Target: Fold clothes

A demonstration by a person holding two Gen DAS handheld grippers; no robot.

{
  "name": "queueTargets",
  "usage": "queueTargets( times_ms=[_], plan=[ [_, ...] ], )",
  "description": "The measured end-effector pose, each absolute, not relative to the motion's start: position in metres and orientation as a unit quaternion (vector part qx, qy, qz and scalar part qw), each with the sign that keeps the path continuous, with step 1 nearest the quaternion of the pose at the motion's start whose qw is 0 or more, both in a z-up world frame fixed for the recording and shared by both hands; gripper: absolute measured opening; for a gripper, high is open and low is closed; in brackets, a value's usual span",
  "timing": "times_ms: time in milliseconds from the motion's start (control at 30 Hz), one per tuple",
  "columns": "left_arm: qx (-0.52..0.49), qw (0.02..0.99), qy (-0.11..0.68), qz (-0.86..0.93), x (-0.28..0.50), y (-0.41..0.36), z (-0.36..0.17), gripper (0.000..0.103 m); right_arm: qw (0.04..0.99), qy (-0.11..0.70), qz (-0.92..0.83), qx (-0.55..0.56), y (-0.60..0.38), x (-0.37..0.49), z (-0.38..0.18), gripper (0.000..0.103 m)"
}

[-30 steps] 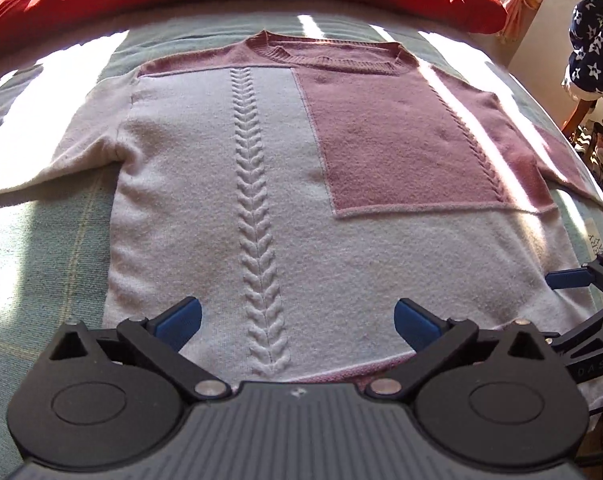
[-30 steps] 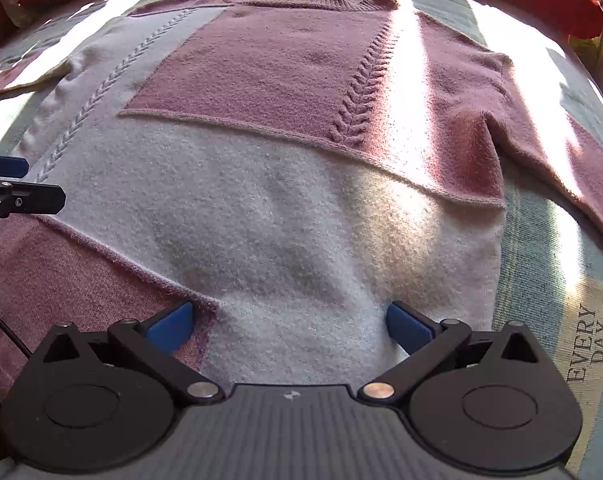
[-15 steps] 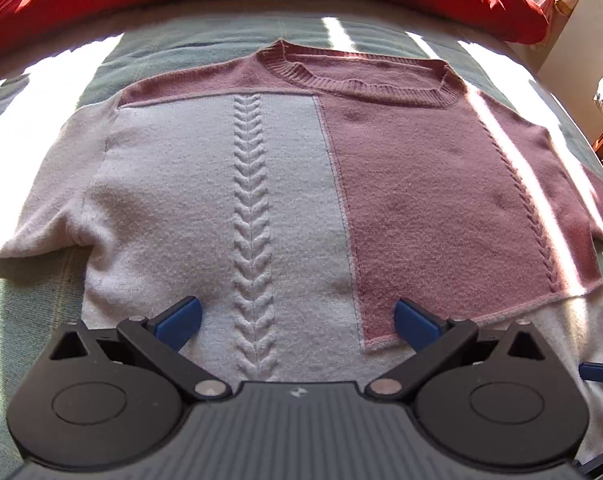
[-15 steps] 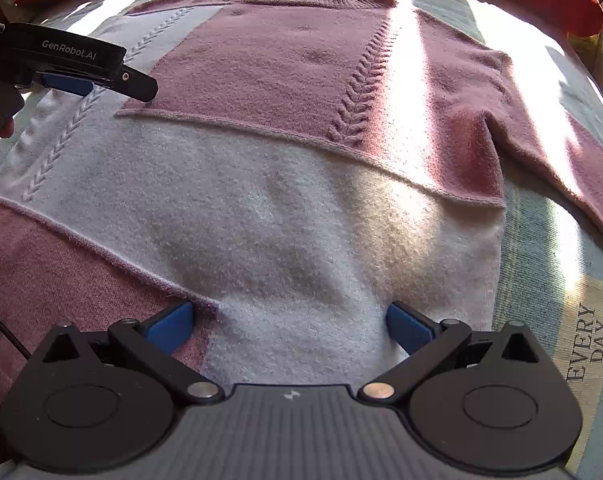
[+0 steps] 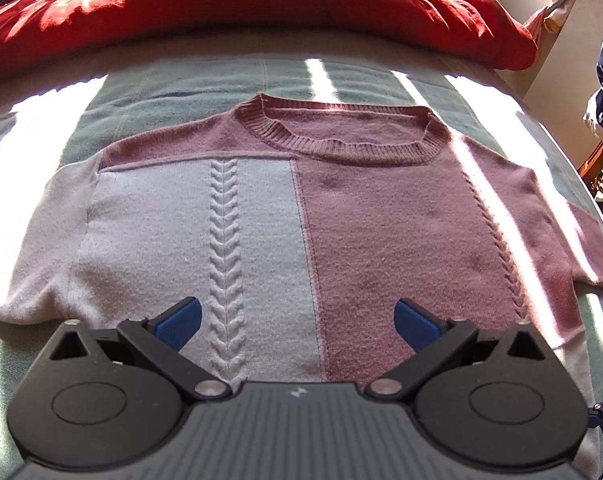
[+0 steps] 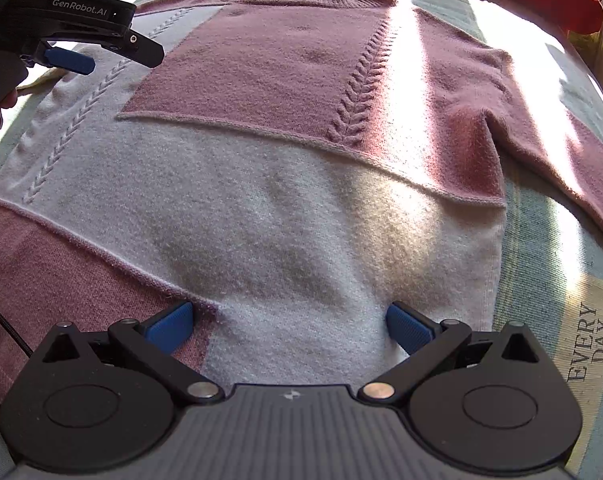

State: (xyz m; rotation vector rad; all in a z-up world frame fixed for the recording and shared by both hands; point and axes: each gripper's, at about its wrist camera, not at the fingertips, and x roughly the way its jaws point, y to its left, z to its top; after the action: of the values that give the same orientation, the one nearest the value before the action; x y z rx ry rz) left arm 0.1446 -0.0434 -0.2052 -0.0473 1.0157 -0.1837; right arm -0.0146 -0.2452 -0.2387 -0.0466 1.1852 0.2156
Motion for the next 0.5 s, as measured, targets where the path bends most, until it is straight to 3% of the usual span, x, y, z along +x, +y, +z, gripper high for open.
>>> queueTargets(
  times_ms=[500],
  plan=[
    [-0.02,0.871,0.488,-0.046,0.246,-0.004,-0.239,0.102,0.828,0.553,0.076,0.059,-0.24,0.01,-0.215,0.103]
  ],
)
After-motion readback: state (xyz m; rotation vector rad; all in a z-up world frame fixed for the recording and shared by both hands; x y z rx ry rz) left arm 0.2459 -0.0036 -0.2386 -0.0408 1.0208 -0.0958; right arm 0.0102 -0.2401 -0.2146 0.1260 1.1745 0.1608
